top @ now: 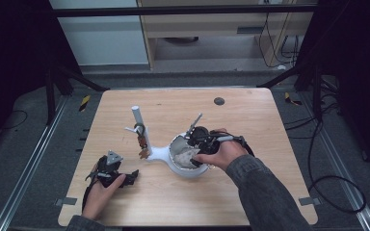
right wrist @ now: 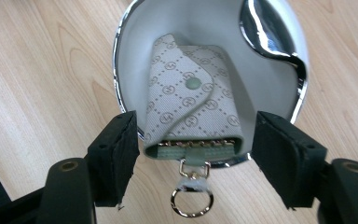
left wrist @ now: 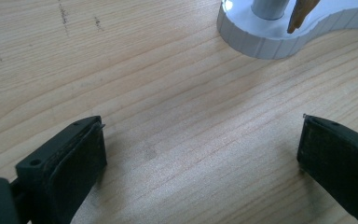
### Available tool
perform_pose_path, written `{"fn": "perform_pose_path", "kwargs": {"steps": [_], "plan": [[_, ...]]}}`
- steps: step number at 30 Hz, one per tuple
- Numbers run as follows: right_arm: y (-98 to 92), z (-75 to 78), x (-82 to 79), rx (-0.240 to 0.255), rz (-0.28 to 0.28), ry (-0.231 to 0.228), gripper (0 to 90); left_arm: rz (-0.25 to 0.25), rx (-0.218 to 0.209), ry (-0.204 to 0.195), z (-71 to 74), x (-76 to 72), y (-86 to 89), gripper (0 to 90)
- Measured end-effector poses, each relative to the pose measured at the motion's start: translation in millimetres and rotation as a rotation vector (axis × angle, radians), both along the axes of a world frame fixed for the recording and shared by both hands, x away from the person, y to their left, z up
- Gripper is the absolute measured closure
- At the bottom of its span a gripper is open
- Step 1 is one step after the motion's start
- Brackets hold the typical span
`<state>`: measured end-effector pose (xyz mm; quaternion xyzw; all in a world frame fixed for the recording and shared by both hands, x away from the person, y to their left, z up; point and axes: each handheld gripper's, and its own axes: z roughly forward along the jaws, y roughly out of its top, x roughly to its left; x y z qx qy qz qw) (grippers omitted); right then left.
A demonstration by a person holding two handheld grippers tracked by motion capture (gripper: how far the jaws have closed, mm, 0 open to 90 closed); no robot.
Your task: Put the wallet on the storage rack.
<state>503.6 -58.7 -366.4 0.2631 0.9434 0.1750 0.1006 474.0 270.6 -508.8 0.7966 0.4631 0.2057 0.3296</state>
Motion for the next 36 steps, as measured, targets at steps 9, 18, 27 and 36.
{"fn": "perform_pose_path", "kwargs": {"steps": [9,18,27,36], "plan": [[-25.2,7.1,-9.5,0.107,-0.092,-0.112,11.6,0.000,-0.001,0.000,-0.1,-0.3,-0.2,0.3],[-53.8,11.1,-18.4,0.191,-0.149,-0.165,5.2,-0.003,0.002,0.002,0.0,-0.5,-0.1,0.3],[-84.2,13.4,-25.1,0.247,-0.186,-0.191,4.9,-0.005,0.002,0.003,0.1,-0.7,0.1,0.3],[-105.4,8.1,-30.6,0.249,-0.231,-0.207,8.2,-0.006,0.002,0.004,0.1,-0.7,-0.1,0.0]]}}
